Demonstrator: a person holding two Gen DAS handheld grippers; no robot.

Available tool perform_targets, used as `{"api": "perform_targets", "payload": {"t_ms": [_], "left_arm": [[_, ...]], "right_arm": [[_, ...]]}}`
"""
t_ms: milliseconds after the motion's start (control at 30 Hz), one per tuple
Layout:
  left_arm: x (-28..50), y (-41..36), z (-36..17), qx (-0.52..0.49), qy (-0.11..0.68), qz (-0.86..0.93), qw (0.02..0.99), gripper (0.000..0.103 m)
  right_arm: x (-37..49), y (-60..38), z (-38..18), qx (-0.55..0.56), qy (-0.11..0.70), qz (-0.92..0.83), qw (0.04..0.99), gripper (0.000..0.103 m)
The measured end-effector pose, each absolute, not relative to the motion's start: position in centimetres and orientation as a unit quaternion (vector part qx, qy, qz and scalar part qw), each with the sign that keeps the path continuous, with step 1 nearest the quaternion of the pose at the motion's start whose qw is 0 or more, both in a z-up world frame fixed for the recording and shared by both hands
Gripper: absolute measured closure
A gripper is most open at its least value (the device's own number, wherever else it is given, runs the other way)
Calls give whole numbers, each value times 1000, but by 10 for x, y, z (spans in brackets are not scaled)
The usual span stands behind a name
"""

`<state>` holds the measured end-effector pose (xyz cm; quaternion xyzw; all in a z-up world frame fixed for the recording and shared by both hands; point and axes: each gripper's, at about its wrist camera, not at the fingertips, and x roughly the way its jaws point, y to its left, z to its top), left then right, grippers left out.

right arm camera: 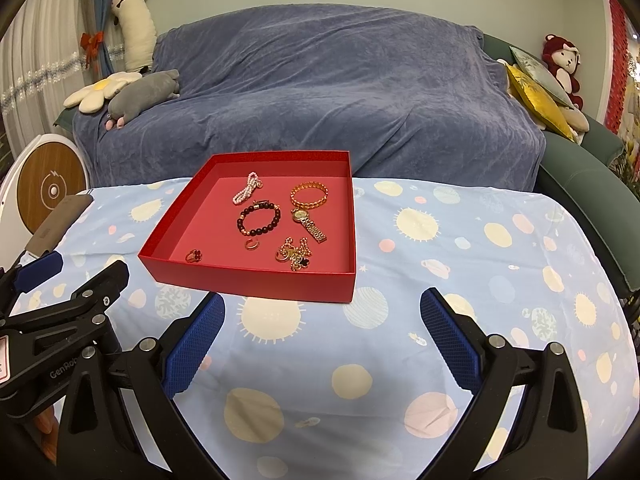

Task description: Organize jewelry

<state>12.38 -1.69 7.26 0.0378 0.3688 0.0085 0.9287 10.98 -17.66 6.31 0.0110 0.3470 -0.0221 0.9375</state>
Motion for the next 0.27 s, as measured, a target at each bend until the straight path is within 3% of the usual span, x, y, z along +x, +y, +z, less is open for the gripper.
{"api": "perform_targets", "payload": {"t_ms": [267], "left_arm": [[124,-17,73,33,370,10,928,19]], "right_arm": [[109,-176,63,13,346,-25,938,5]]}}
